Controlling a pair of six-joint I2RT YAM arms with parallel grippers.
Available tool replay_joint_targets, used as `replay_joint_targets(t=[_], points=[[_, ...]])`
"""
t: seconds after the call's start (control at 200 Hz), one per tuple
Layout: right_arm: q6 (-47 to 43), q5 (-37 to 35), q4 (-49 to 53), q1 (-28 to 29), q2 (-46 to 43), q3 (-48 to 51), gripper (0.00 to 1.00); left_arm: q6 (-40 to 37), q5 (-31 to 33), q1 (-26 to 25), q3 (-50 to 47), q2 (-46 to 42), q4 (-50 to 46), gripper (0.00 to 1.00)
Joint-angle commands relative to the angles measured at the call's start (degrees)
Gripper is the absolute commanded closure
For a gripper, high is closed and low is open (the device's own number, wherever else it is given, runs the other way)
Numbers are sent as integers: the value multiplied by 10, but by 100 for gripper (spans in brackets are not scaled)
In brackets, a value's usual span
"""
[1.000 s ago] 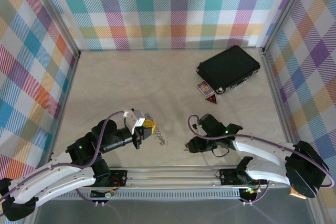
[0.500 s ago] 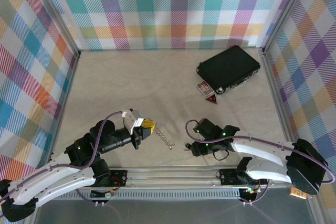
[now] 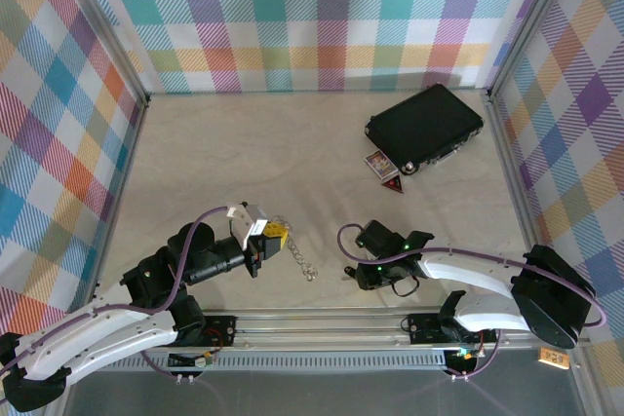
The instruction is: Put the keys on the keyring
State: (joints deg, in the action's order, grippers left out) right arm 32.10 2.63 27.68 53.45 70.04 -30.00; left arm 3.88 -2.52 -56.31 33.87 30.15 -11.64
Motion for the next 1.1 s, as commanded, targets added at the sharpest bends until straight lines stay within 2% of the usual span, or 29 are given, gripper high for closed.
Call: replay_joint_targets(t=[0.0, 0.35, 0.74, 0.9, 1.095], points=[[-8, 10, -15, 2, 4, -1, 73, 7, -9, 6, -4, -6, 36, 100], [-18, 17, -22, 3, 18, -7, 82, 9, -11, 7, -4, -6, 35, 100], [-19, 2, 11, 4, -11, -25, 92, 10, -10, 7, -7, -8, 38, 100], [-25, -3, 61, 6, 13, -61, 96, 12, -8, 7, -14, -12, 43, 100], [-24, -23, 175, 10, 102, -147, 99, 11, -5, 7, -18, -15, 44, 100]])
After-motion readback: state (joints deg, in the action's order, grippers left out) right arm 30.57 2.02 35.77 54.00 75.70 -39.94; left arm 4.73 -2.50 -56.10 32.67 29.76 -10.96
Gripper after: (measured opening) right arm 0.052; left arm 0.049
